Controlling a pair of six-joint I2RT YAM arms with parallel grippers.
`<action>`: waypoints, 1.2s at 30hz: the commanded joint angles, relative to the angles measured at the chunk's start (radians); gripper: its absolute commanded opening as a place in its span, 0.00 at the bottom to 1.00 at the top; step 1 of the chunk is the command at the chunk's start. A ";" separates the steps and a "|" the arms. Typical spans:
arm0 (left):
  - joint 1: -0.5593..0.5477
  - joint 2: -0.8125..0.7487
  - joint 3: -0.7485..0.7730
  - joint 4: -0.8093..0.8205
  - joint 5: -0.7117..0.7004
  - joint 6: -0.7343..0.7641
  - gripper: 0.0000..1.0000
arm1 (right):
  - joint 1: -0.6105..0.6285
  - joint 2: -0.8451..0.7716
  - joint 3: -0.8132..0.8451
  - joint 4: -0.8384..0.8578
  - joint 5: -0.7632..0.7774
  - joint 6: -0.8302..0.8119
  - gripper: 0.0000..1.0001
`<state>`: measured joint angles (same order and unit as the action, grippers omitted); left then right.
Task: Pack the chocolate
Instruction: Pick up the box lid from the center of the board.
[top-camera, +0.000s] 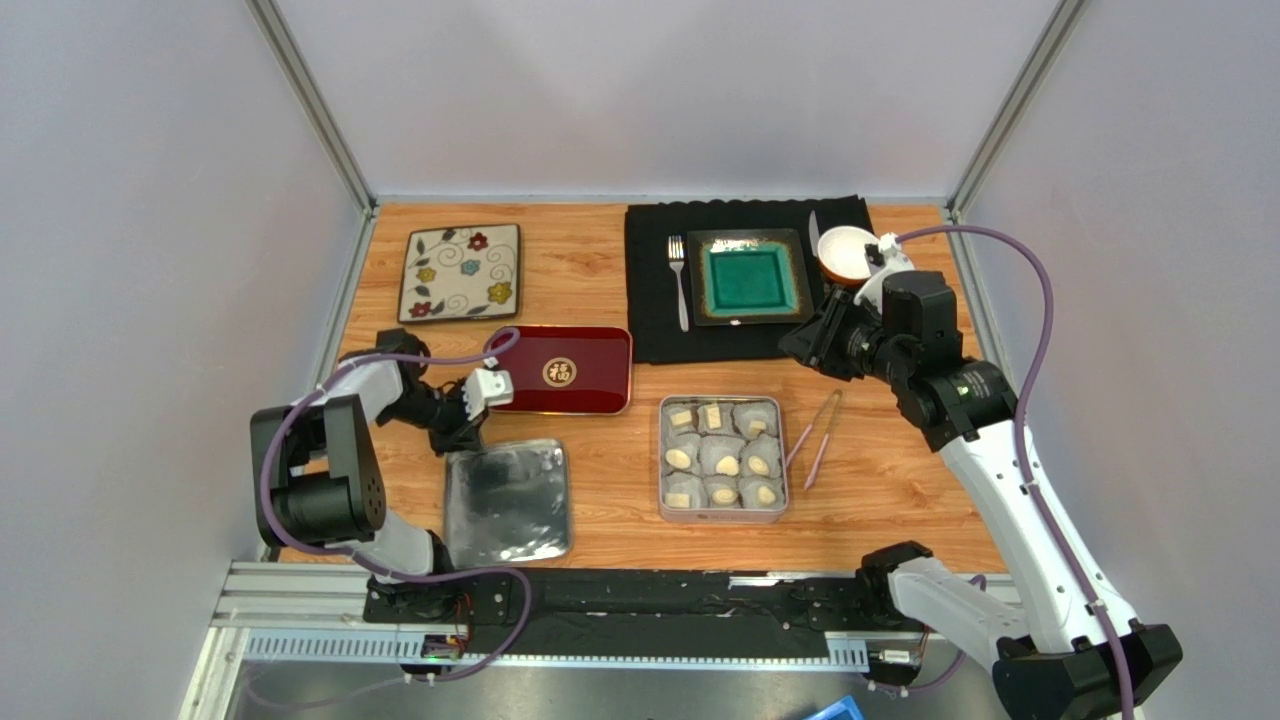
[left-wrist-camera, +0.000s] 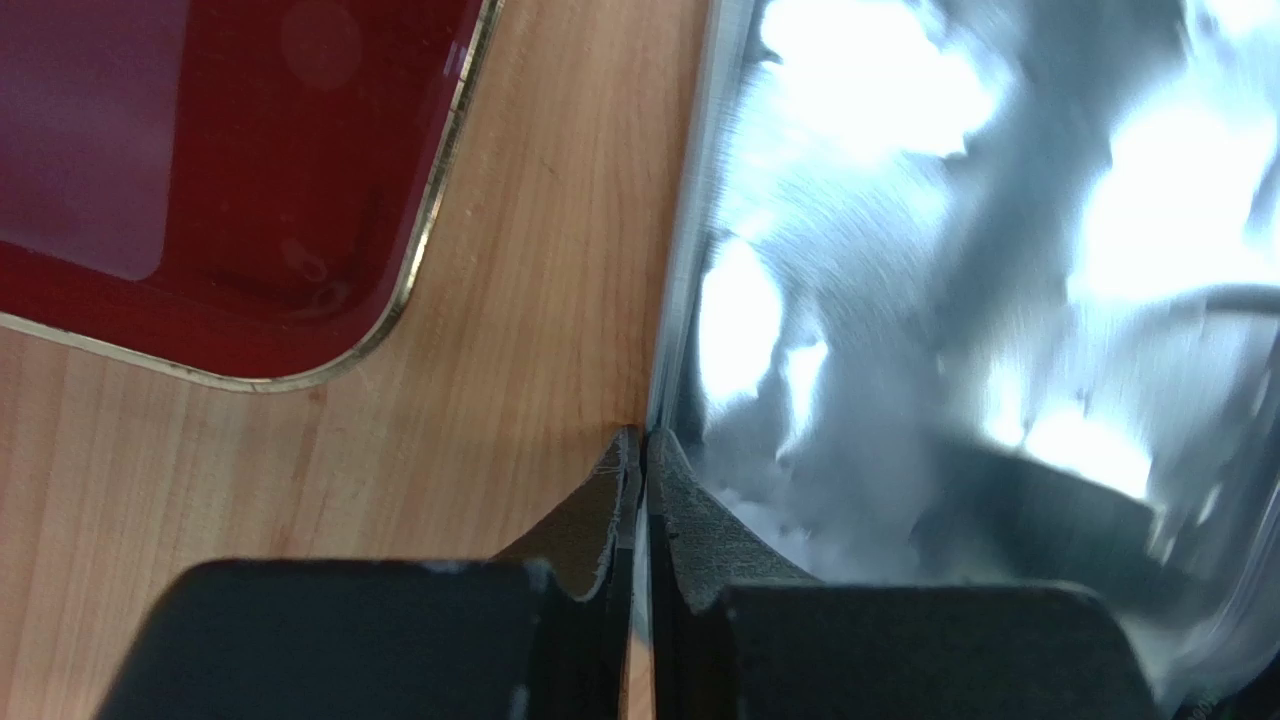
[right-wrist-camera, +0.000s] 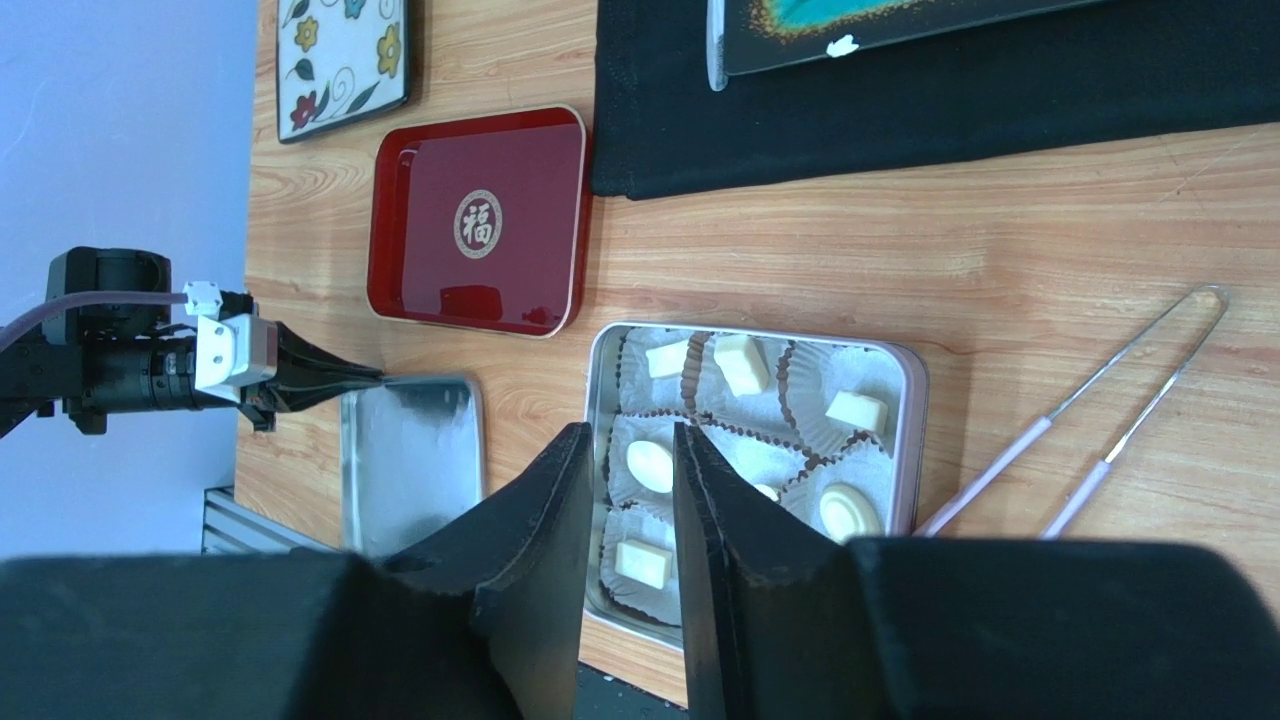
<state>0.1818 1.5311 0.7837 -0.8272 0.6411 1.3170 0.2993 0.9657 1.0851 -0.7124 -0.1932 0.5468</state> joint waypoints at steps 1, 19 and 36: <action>-0.007 -0.078 -0.009 -0.045 -0.035 0.010 0.00 | 0.015 -0.021 0.024 0.039 -0.020 0.011 0.28; -0.011 -0.673 0.414 -0.417 0.046 0.044 0.00 | 0.254 0.065 0.113 0.087 0.023 0.045 0.27; -0.010 -1.328 -0.033 0.533 0.077 0.039 0.00 | 0.284 0.295 -0.154 0.946 -0.471 0.904 0.81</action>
<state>0.1715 0.3126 0.9169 -0.7475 0.7033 1.3148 0.5739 1.1831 1.0103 -0.1883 -0.4911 1.0389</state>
